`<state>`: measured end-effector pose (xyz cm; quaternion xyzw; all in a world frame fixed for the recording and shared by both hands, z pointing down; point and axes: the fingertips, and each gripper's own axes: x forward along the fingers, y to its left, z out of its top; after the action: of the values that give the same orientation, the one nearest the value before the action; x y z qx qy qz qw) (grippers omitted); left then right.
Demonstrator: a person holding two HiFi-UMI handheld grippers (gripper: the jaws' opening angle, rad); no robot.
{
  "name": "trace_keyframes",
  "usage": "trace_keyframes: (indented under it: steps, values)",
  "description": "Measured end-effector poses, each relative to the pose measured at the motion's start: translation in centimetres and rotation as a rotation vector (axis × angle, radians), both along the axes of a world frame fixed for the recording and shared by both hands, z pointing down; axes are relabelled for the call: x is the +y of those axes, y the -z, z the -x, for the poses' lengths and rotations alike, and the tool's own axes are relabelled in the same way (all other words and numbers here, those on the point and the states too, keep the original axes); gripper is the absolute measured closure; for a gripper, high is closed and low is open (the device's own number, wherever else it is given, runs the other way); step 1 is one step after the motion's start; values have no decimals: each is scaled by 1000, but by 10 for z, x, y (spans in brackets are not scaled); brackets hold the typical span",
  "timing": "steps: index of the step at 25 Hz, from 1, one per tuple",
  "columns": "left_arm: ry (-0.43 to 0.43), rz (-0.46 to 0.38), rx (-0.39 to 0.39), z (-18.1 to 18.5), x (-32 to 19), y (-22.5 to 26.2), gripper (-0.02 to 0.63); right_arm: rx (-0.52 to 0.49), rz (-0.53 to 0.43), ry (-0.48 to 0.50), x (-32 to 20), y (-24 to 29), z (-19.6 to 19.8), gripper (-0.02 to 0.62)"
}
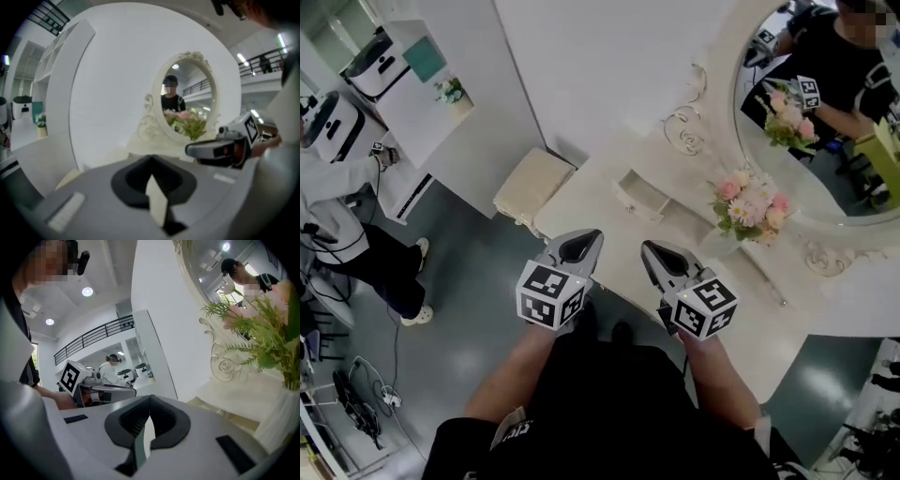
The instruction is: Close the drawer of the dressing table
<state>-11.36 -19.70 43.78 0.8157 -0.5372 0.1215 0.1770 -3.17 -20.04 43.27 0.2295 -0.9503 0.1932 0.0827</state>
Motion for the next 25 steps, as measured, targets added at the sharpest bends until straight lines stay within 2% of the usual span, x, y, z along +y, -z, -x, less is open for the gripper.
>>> trace_keyframes:
  steps: [6,10,15,21,25]
  values:
    - [-97,-17,57,9,-33,-11,593,46,14,-140,-24,-8,11,601]
    - [-193,4,51,11,-46,-26,586,59,30,-238,-36,-15,16,600]
    - [-269,51,54,5,-59,-48,533,88,67,-324,-40,-30,6,600]
    - [-290,149,66,-9,-79,-92,492,97,110,-340,-45,-49,-1,601]
    - [-302,192,34,-19,-95,-118,457,93,132,-330,-52,-64,-4,601]
